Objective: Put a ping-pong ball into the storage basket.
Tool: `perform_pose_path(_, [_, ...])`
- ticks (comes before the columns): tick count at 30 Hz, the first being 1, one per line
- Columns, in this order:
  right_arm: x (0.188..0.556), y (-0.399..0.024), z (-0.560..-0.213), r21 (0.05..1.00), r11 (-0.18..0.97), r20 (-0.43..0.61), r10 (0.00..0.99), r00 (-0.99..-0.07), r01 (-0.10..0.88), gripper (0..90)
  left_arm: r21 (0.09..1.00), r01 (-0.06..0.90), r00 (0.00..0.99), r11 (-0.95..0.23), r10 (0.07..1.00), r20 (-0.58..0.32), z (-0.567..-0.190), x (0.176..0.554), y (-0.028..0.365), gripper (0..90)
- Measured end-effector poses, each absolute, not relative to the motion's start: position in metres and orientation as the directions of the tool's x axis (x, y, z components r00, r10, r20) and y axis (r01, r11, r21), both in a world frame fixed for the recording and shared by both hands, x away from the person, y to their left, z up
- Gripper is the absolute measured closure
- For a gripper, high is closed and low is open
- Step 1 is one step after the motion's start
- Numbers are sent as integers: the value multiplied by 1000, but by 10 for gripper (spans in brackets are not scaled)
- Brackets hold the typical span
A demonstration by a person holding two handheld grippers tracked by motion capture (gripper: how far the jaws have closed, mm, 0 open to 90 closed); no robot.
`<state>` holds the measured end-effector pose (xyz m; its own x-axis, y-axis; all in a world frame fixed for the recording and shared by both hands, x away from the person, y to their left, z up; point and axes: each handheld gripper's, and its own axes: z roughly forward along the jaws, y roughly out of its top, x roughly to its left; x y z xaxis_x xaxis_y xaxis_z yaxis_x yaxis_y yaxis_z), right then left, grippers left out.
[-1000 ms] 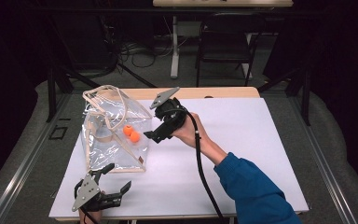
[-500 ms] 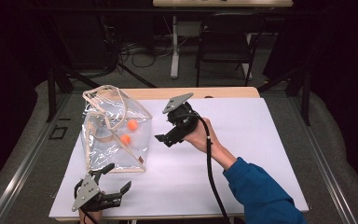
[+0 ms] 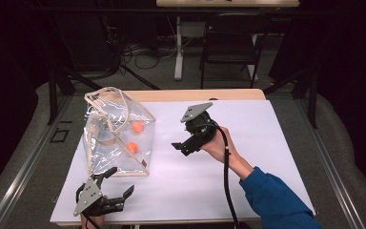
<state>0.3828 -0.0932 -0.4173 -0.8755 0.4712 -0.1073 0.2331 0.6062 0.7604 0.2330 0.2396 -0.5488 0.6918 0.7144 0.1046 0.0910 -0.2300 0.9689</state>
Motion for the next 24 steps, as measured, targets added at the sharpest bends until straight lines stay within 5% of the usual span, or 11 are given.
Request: perform_pose_path(24, [363, -144, -442, 764, 589, -114, 524, -844, 263, 10, 971, 92, 686, -219, 721, 97, -549, 233, 240, 158])
